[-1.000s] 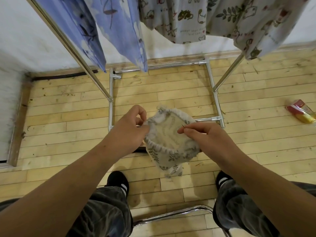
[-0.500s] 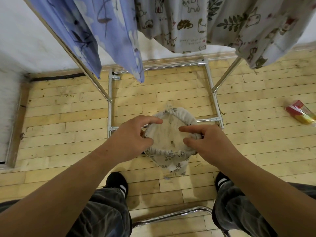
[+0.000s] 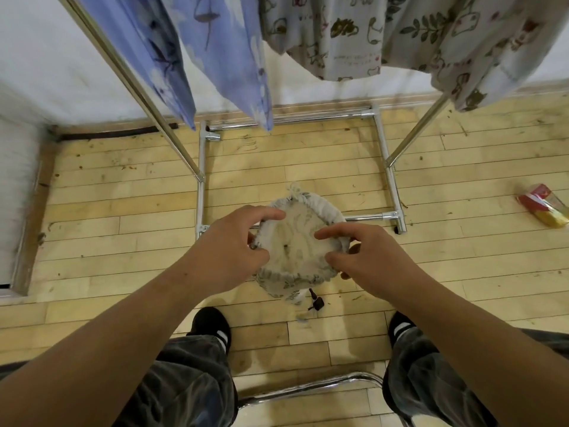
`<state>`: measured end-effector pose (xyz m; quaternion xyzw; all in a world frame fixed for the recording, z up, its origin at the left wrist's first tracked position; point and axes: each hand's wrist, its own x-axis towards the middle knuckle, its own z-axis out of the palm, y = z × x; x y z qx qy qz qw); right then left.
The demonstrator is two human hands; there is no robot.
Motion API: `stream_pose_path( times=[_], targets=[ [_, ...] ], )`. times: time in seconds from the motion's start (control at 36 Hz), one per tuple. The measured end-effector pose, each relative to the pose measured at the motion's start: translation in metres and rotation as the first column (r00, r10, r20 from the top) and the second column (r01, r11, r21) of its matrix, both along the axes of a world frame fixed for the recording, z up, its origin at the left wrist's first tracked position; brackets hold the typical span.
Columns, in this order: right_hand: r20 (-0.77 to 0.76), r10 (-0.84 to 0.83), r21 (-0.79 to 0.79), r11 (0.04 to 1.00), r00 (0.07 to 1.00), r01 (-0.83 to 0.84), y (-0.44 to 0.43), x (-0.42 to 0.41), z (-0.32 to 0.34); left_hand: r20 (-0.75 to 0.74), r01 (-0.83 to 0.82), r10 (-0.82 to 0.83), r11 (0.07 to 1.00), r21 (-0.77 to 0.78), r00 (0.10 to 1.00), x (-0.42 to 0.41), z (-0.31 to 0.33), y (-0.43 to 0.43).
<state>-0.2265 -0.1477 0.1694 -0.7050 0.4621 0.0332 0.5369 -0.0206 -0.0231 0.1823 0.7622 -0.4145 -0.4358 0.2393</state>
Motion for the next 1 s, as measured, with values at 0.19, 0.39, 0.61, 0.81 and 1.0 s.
stream_pose_path(
  times=[0.19,0.39,0.61,0.81,1.0],
  targets=[
    [0.052,0.023,-0.005,1.0,0.998,-0.023,0.005,0.009,-0.005,0.018,-0.113,0.113,0.992,0.049,0.993,0.012,0.003,0.01],
    [0.08,0.021,0.029,0.999,0.997,-0.023,0.011,0.023,-0.01,0.021,-0.132,0.131,0.99,0.059,0.991,0.018,0.006,0.022],
    [0.11,-0.028,0.008,1.0,0.994,0.027,0.014,0.039,-0.015,0.034,-0.155,0.153,0.985,0.073,0.988,0.032,0.011,0.033],
    [0.042,-0.055,-0.008,0.998,0.998,0.055,0.019,0.053,-0.025,0.069,-0.185,0.178,0.975,0.12,0.982,0.046,0.012,0.05],
    [-0.072,-0.039,0.035,0.999,0.997,0.041,0.021,0.064,-0.04,0.113,-0.206,0.186,0.959,0.195,0.976,0.061,0.008,0.067]
  ],
)
